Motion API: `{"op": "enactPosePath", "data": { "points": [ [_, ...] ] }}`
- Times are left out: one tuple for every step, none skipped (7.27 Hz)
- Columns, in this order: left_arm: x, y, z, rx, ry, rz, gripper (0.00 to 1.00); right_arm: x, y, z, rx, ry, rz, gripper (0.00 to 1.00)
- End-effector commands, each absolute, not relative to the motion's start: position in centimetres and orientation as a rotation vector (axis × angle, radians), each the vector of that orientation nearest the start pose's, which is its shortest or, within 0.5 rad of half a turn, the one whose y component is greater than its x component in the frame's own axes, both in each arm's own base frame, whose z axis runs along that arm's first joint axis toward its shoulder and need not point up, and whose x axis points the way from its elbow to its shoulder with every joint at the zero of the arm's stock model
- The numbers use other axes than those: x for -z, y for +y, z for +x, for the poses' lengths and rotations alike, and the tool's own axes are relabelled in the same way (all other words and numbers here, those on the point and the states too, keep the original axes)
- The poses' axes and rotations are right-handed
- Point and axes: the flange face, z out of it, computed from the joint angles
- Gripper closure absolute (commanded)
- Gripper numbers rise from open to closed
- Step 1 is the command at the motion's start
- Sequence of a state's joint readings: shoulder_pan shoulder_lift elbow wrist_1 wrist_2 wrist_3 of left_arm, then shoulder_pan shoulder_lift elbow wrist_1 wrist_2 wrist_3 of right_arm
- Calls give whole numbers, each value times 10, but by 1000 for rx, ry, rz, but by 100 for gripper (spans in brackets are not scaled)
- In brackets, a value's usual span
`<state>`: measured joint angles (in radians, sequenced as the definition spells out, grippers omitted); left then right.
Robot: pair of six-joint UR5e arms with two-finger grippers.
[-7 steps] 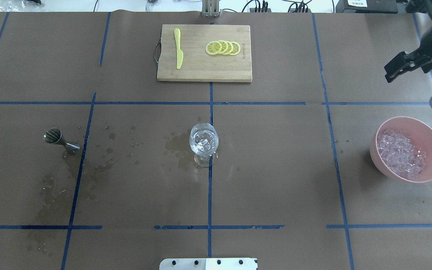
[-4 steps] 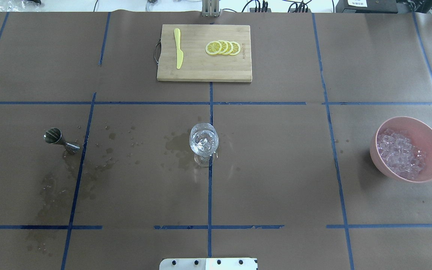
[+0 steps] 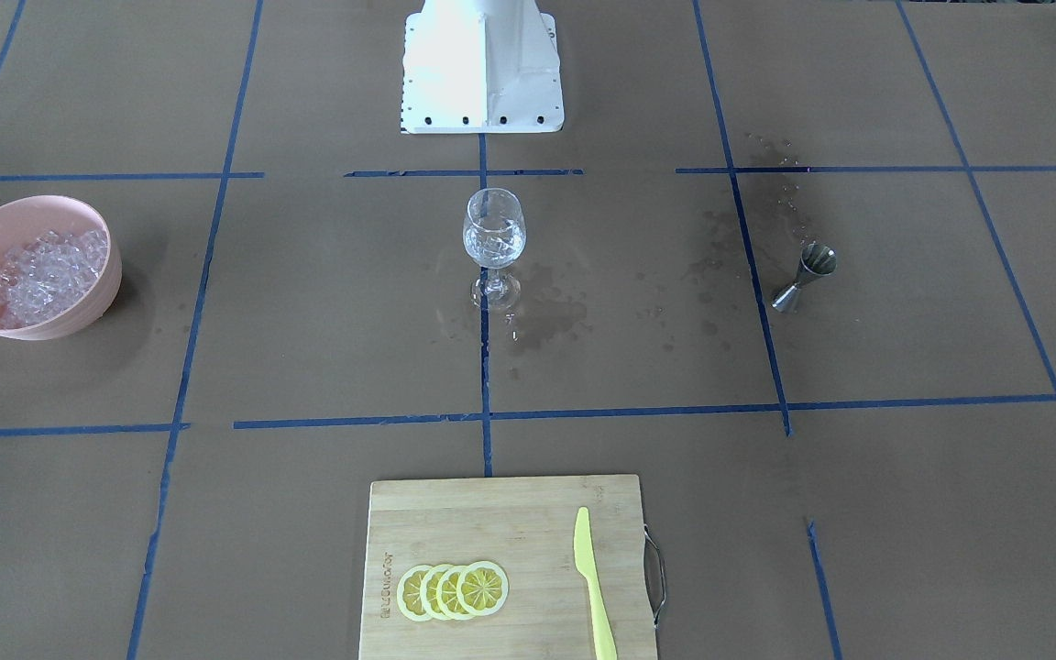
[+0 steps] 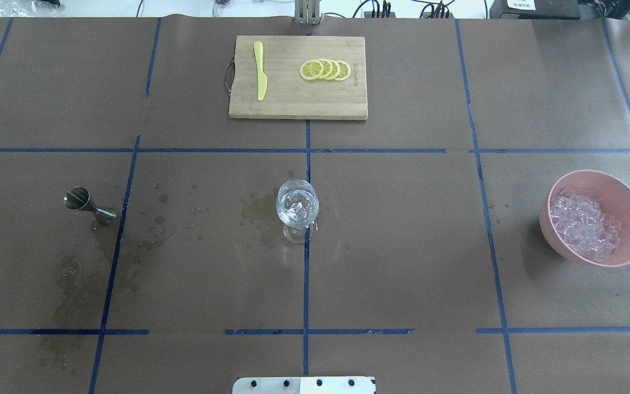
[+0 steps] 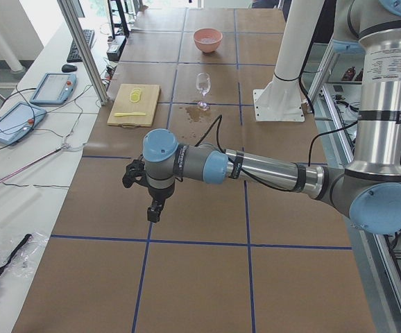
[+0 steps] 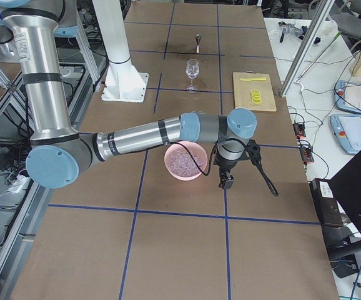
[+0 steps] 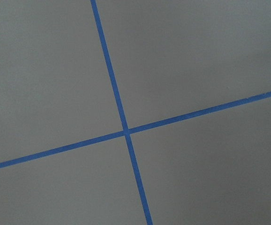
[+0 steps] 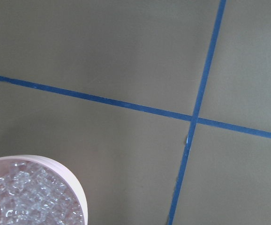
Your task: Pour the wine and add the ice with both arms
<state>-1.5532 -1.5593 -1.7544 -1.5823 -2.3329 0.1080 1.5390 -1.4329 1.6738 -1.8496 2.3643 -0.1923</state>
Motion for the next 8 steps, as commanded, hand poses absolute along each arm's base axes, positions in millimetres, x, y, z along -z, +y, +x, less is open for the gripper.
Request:
{"op": "enactPosePath", "data": {
  "points": [
    [-602, -475, -57, -167, 760, 155, 0, -615, -529, 71, 135, -793, 56, 0],
    [-614, -473, -57, -157, 762, 132, 0, -619, -524, 72, 91, -798, 48, 0],
    [-618, -472, -57, -146, 763, 119, 0, -621, -522, 72, 53, -800, 42, 0],
    [-619, -471, -58, -141, 763, 117, 0, -625, -519, 75, 43, -800, 38, 0],
    [-620, -476, -58, -139, 763, 114, 0, -628, -515, 79, 35, -805, 36, 0],
    [-619, -477, -58, -138, 763, 116, 0, -631, -511, 80, 34, -804, 42, 0],
    [-619, -477, -58, -138, 763, 116, 0, -641, -501, 79, 32, -803, 67, 0],
    [-620, -477, -59, -136, 761, 115, 0, -642, -500, 79, -22, -804, 72, 0]
  ]
}}
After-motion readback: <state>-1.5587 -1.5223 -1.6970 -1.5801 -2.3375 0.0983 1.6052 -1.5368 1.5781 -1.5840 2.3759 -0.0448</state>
